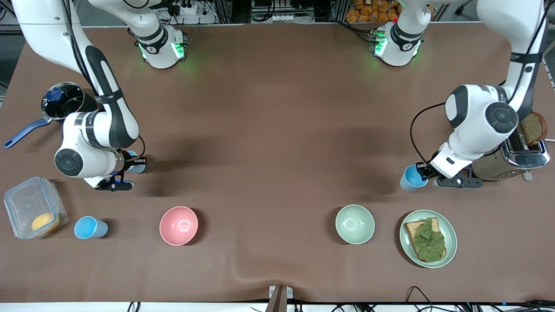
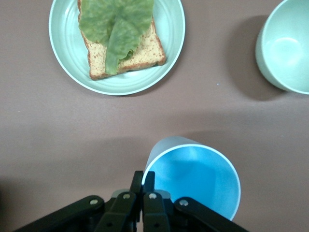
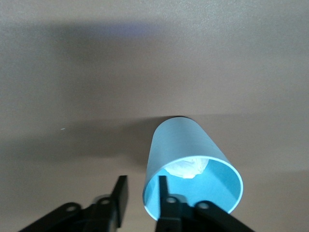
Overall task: Stack blue cups with both arms
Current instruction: 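Close both grippers on the blue cups and lift them, then carry the cup to the table middle with the right gripper and set it down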
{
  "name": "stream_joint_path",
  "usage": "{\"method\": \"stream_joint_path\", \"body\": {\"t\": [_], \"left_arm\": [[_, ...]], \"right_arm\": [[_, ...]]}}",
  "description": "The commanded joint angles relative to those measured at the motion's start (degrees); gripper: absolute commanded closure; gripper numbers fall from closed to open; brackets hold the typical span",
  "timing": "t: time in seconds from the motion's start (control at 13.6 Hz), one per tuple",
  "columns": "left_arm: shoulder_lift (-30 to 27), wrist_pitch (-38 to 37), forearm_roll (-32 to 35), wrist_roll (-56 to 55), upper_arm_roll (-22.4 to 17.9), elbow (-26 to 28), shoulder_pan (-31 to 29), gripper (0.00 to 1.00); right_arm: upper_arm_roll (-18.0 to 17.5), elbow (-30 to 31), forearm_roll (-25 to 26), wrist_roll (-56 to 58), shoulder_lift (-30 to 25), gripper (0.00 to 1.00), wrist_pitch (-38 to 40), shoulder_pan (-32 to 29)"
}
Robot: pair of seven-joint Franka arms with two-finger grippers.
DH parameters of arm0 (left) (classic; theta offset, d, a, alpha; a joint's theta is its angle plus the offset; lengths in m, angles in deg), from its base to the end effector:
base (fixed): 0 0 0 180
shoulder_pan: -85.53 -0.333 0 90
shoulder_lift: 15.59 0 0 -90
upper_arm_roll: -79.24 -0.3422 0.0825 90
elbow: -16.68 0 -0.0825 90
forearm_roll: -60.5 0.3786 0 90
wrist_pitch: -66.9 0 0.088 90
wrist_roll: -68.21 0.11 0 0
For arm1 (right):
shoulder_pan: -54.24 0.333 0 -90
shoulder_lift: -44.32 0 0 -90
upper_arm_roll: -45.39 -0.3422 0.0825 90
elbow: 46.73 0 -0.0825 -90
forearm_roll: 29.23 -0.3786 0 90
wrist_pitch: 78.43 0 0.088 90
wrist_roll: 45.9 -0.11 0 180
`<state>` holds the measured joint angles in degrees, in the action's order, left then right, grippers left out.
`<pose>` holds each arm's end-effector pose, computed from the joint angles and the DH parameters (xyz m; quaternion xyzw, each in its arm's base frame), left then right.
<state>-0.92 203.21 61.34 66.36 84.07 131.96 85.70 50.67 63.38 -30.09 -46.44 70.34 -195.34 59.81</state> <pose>0.6072 -0.0506 0.3642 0.9980 -0.0305 0.0556 0.0086 0.5931 0.0063 0.2567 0.9860 -0.0054 -0.1658 0.0158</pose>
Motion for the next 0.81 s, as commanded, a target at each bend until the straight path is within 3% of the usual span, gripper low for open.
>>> {"method": "stream_joint_path", "body": {"t": [0.0, 0.29, 0.51, 0.74], "left_arm": [[-1.13, -12.08, 0.39, 0.45, 1.33, -7.85, -0.17, 1.00], [-1.13, -23.00, -0.92, -0.34, 3.78, -14.56, -0.17, 1.00], [-1.04, -26.62, -5.58, -6.21, 6.07, -16.49, 0.09, 1.00], [-0.87, -28.47, -5.59, -12.54, 9.50, -18.25, 0.18, 1.00]], "right_arm": [[-0.27, -1.82, 1.12, 0.46, 0.79, 1.00, 0.72, -0.39], [-0.44, -4.19, 1.65, -0.77, 0.70, 1.00, 3.34, 1.19], [-0.53, -8.14, -0.45, -11.36, 0.70, 1.00, 9.75, 7.68], [-0.44, -10.26, -9.74, -22.53, 1.05, 1.00, 10.04, 15.85]]}}
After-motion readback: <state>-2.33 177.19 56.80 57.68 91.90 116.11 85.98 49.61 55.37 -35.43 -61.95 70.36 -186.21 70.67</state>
